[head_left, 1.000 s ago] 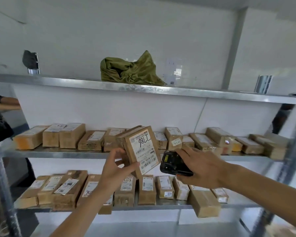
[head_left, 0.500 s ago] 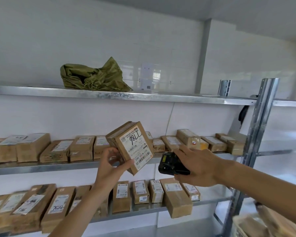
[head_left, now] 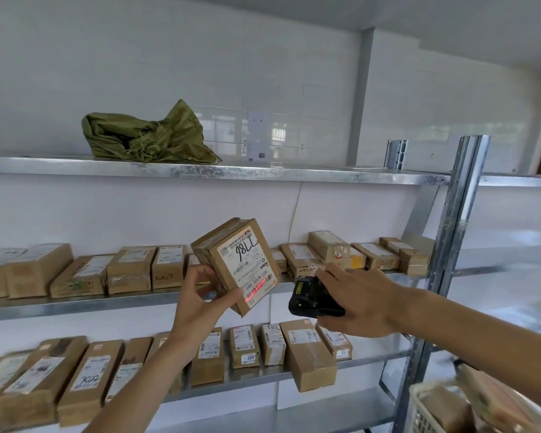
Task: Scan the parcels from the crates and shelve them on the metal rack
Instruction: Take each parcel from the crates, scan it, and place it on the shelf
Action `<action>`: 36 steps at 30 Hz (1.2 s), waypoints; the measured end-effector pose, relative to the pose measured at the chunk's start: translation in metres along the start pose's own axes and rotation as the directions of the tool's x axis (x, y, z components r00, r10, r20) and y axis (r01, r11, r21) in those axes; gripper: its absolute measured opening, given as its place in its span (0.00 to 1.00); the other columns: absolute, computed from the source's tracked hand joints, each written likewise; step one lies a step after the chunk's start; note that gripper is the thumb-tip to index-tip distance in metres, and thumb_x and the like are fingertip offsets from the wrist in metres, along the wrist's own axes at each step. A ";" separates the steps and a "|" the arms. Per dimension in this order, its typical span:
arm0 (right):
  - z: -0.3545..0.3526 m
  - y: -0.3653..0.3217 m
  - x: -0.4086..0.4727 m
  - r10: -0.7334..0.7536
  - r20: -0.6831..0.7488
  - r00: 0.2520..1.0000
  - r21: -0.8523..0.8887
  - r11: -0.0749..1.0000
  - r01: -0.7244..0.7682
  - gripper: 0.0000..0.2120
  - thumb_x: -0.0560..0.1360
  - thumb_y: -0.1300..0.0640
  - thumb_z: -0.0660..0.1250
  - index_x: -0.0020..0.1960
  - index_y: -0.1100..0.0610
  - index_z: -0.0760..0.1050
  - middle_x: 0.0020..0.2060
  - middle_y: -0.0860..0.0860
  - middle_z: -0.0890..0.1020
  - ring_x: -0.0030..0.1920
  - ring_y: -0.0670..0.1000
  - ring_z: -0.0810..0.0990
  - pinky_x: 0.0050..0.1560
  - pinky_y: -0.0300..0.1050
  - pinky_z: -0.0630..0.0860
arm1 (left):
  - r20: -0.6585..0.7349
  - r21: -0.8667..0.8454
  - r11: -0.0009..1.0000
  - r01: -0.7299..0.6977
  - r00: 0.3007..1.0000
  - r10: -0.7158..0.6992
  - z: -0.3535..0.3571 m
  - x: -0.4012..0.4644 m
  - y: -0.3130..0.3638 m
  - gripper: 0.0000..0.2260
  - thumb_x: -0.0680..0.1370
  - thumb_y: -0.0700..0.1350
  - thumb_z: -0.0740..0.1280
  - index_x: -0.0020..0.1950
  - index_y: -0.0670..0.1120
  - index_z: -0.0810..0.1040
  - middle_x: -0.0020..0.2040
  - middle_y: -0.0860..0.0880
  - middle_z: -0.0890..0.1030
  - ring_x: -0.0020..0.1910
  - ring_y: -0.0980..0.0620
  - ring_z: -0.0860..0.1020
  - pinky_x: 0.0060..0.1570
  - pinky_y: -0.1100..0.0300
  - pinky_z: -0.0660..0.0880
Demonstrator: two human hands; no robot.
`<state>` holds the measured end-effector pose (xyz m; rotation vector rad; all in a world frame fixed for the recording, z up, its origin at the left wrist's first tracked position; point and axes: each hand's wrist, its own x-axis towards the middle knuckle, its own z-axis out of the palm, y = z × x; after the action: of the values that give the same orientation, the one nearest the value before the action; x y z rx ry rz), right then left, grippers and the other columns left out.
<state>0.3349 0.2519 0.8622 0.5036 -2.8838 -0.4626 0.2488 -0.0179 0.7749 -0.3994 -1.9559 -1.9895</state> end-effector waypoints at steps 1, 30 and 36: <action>0.001 0.002 -0.001 -0.001 0.000 1.000 0.006 1.000 0.001 0.31 0.79 0.32 0.59 0.73 0.51 0.62 0.63 0.49 0.71 0.52 0.48 0.74 0.45 0.42 0.72 | 0.002 0.002 1.000 0.000 1.000 0.000 0.002 0.000 0.000 0.23 0.68 0.37 0.81 0.55 0.53 0.74 0.52 0.58 0.82 0.52 0.63 0.81 0.44 0.72 0.77; 0.091 0.153 -0.083 0.161 -0.155 0.975 0.447 0.891 -0.076 0.44 0.72 0.41 0.77 0.78 0.42 0.54 0.67 0.43 0.77 0.58 0.44 0.78 0.57 0.37 0.77 | 0.324 -0.032 0.982 0.185 0.932 -0.165 0.215 -0.019 -0.018 0.10 0.81 0.48 0.68 0.62 0.54 0.76 0.52 0.52 0.86 0.50 0.55 0.85 0.42 0.60 0.82; 0.134 0.202 -0.108 0.249 -0.114 0.962 0.523 0.838 -0.154 0.44 0.69 0.39 0.78 0.76 0.39 0.55 0.64 0.37 0.77 0.54 0.38 0.74 0.57 0.36 0.75 | 0.418 -0.017 0.973 0.231 0.886 -0.202 0.285 -0.029 -0.039 0.10 0.80 0.52 0.69 0.60 0.56 0.78 0.53 0.50 0.87 0.49 0.54 0.86 0.43 0.61 0.82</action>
<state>0.3447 0.5072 0.7907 0.2785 -2.8156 0.3808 0.2514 0.2684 0.7338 -0.6980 -2.2755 -2.2625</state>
